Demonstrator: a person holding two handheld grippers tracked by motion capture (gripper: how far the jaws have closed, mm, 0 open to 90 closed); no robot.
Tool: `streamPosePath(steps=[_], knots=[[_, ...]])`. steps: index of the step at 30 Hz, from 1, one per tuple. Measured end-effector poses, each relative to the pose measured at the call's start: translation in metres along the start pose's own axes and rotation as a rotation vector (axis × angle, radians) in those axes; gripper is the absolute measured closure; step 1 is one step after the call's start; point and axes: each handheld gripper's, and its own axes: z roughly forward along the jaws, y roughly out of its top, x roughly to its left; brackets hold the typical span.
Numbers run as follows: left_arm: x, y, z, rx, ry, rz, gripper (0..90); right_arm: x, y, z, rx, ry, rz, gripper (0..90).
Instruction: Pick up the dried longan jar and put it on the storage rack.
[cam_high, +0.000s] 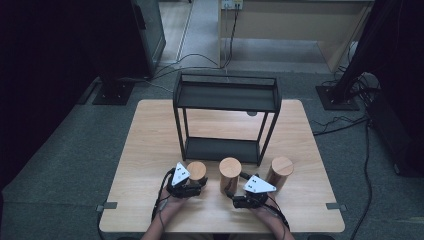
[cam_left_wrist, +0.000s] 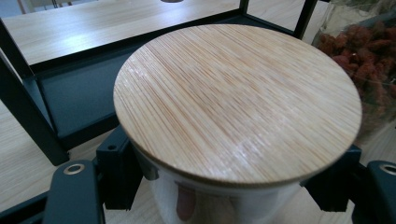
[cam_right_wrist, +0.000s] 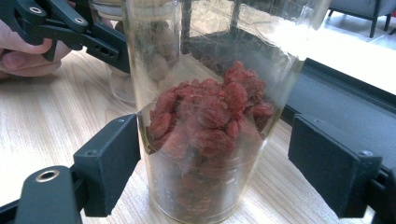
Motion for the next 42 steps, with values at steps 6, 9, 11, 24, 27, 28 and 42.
streamPosePath(steps=[6, 9, 11, 24, 27, 28, 42], knots=[[-0.001, 0.003, 0.003, 0.005, 0.011, 0.004, 25.7, 0.0, -0.001, 0.0, -0.004, -0.001, -0.003, 16.5], [0.0, 0.003, 0.004, -0.001, 0.013, -0.006, 25.7, 0.0, -0.001, 0.0, -0.004, 0.001, 0.004, 16.5], [0.0, 0.004, 0.005, -0.001, 0.02, -0.012, 25.7, -0.001, -0.001, -0.001, -0.005, 0.002, 0.01, 16.5], [0.003, 0.014, 0.009, 0.002, 0.045, -0.023, 25.7, -0.002, -0.001, -0.001, -0.006, 0.003, 0.013, 16.5], [0.005, 0.015, 0.01, 0.002, 0.047, -0.026, 25.7, -0.002, -0.001, -0.001, -0.007, 0.005, 0.015, 16.5], [0.005, 0.016, 0.01, 0.003, 0.049, -0.028, 25.7, -0.003, -0.001, -0.001, -0.007, 0.007, 0.015, 16.5], [0.007, 0.027, 0.015, 0.006, 0.055, -0.022, 25.7, -0.002, -0.001, -0.001, -0.006, 0.006, 0.007, 16.5]])
